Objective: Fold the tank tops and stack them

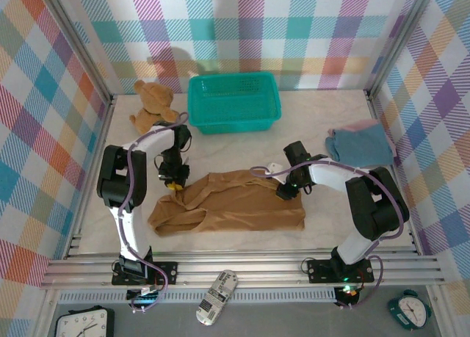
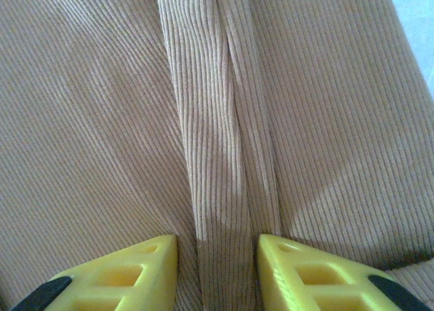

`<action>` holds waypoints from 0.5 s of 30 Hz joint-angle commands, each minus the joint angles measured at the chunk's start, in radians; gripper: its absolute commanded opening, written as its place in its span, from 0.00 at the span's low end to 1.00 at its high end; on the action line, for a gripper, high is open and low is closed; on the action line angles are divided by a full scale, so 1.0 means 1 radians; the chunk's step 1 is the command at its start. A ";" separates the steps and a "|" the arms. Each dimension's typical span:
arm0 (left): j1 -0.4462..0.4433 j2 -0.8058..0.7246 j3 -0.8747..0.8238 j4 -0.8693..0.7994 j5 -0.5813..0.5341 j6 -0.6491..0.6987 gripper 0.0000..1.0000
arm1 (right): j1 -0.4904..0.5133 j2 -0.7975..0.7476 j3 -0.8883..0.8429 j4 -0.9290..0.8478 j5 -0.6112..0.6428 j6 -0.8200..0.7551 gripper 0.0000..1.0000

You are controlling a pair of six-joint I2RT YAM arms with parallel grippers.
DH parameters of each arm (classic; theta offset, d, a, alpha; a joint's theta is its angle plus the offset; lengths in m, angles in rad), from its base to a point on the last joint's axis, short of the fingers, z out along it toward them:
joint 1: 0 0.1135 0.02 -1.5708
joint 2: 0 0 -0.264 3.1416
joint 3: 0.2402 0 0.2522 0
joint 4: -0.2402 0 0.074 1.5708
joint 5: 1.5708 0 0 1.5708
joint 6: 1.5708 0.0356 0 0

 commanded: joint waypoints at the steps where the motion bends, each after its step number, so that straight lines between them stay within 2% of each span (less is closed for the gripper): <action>1: 0.013 0.005 0.002 -0.076 -0.031 0.034 0.26 | -0.012 0.013 -0.020 -0.089 0.020 0.003 0.37; 8: 0.012 0.012 -0.019 -0.058 0.041 0.020 0.27 | -0.013 0.023 -0.014 -0.094 0.020 0.009 0.36; 15: 0.012 0.033 -0.037 -0.071 0.003 0.013 0.16 | -0.015 0.026 -0.014 -0.099 0.024 0.011 0.35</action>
